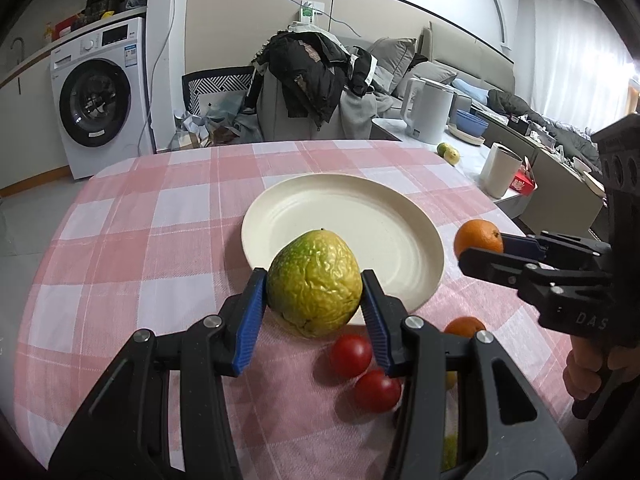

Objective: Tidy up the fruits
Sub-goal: 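Carry the green citrus and mandarin onto the cream plate and open both tools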

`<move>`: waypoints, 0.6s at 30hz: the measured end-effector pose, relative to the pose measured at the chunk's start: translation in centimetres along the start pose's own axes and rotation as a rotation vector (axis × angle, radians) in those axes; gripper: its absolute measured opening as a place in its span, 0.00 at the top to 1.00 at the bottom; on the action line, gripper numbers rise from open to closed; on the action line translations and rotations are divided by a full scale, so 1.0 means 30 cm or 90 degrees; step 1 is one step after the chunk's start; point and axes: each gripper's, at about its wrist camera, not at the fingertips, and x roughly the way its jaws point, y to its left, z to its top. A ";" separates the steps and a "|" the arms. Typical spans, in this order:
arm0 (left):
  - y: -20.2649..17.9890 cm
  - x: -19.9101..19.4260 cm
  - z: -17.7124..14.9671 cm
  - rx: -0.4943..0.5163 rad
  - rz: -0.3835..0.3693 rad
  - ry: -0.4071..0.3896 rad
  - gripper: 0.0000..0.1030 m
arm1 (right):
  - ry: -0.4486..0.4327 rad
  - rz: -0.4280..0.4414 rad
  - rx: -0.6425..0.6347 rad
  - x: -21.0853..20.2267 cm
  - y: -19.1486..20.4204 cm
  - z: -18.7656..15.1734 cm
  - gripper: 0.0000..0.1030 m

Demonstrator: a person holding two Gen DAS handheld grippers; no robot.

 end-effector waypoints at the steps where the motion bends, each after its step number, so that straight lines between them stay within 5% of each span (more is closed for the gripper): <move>1: 0.000 0.006 0.004 0.001 0.001 -0.001 0.58 | 0.001 -0.002 0.000 0.008 -0.002 0.008 0.60; 18: 0.025 0.171 0.054 0.009 0.016 0.010 0.58 | 0.027 -0.012 0.025 0.147 -0.063 0.065 0.60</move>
